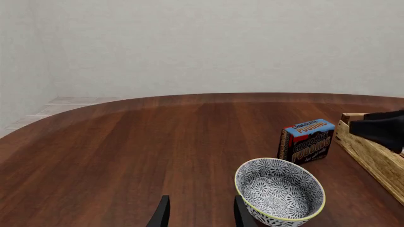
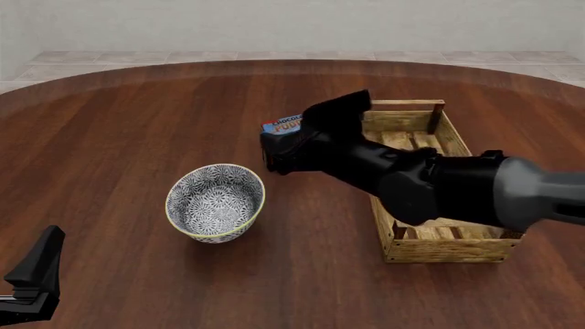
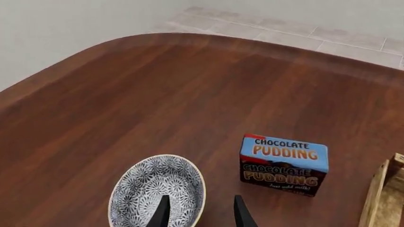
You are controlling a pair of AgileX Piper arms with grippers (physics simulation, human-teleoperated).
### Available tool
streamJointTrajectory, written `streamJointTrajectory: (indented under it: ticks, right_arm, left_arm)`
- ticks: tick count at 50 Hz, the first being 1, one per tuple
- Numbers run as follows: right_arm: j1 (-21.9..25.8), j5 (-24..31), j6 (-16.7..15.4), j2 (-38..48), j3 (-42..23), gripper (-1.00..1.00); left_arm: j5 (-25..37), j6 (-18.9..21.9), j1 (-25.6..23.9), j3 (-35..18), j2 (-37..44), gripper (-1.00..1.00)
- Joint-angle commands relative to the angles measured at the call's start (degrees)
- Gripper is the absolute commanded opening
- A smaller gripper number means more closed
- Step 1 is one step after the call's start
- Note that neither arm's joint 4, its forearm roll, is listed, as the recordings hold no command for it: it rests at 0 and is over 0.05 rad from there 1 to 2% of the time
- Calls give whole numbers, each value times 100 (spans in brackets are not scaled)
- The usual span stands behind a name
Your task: Pick up the bowl on the left and put it in the tray.
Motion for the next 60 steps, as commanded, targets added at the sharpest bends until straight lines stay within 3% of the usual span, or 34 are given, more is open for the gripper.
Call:
streamJointTrajectory:
  ticks: [1, 60]
  right_arm:
    - [36, 88, -89, 262, -201, 100]
    - [23, -30, -164, 1140, -627, 100]
  left_arm:
    - [0, 0, 0, 0, 0, 100]
    - [0, 0, 0, 0, 0, 100]
